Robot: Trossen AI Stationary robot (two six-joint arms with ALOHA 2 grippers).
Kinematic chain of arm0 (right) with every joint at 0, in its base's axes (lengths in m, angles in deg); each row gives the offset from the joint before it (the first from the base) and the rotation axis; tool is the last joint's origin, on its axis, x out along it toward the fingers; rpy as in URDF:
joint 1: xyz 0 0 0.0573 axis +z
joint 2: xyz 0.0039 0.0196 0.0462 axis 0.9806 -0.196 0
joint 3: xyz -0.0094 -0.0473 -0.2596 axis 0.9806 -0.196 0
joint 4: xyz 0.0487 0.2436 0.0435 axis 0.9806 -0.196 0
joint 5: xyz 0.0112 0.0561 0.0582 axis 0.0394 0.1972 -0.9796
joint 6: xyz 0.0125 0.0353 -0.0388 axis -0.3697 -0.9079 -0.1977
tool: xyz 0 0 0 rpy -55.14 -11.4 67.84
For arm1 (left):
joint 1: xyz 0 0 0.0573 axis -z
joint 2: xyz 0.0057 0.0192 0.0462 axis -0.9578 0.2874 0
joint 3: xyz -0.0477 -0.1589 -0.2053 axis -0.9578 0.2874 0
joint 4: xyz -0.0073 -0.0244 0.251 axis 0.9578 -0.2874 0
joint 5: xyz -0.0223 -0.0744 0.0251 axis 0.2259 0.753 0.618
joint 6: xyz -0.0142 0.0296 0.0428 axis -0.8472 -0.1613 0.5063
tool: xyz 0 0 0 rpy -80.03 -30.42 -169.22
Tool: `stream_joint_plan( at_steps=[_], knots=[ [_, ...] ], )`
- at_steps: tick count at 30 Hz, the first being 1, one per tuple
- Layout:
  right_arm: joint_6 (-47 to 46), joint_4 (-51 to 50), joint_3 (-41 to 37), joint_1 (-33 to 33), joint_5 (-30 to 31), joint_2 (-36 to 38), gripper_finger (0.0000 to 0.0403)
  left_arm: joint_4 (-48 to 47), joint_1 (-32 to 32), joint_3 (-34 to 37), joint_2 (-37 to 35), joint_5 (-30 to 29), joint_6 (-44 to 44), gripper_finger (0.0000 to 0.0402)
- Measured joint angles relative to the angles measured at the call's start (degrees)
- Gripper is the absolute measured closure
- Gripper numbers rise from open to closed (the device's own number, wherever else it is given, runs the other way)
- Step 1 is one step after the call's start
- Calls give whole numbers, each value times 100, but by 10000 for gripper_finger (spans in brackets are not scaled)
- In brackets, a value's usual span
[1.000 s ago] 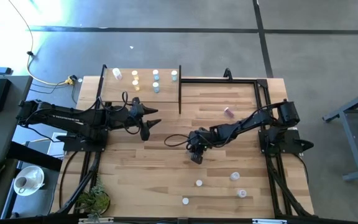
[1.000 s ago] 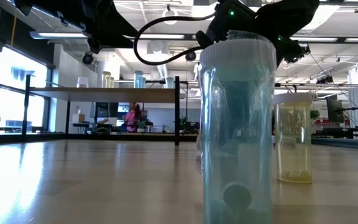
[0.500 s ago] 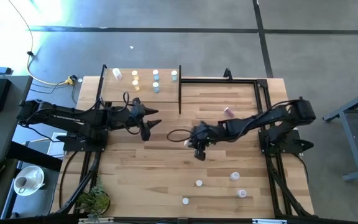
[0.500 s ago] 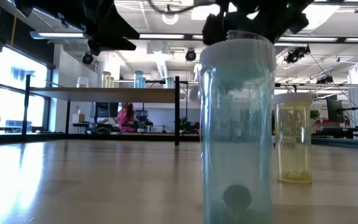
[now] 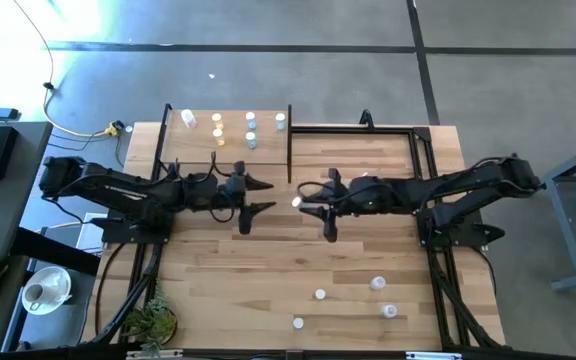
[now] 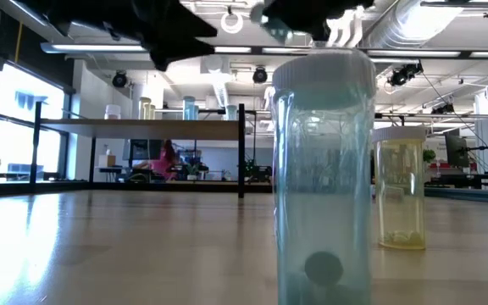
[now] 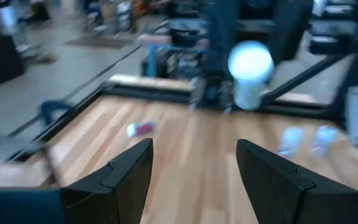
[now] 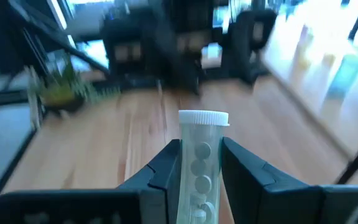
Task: Pick and place medicine bottles onto shelf by color
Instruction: Put the top green pill bottle on the shelf aligned with the other green pill bottle
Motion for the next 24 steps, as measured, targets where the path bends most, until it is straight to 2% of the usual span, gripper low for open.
stream_joint_plan(
  at_steps=[7,16,24],
  knots=[
    [331,841,0,7,-5,103,315,1523,-1,-2,700,293,194,182],
    [462,1342,0,7,-173,68,315,2908,-1,-7,1410,850,417,182],
    [469,1428,-2,88,-188,-134,315,3618,8,-9,1779,931,363,182]
  ],
)
